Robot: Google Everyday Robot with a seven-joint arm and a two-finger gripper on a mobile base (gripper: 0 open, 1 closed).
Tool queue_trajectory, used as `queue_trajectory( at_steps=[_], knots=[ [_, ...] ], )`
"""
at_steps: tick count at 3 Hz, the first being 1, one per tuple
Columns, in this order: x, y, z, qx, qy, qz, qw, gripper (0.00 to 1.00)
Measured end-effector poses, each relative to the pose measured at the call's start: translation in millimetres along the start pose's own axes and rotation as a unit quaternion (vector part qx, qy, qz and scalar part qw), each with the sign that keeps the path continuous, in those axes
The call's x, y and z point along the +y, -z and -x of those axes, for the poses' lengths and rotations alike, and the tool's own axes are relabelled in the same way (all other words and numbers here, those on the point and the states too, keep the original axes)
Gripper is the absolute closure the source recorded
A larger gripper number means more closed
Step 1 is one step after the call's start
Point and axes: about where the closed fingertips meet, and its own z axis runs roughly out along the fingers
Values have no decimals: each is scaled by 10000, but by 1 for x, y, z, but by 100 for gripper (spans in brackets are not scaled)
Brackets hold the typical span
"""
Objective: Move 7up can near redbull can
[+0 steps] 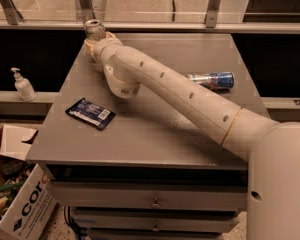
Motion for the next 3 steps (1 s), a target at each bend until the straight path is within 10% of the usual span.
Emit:
queue_trajectory(
  at_steps=[3],
  knots=[
    [31, 70, 19, -205, -456, 744, 9960, 100]
  ],
)
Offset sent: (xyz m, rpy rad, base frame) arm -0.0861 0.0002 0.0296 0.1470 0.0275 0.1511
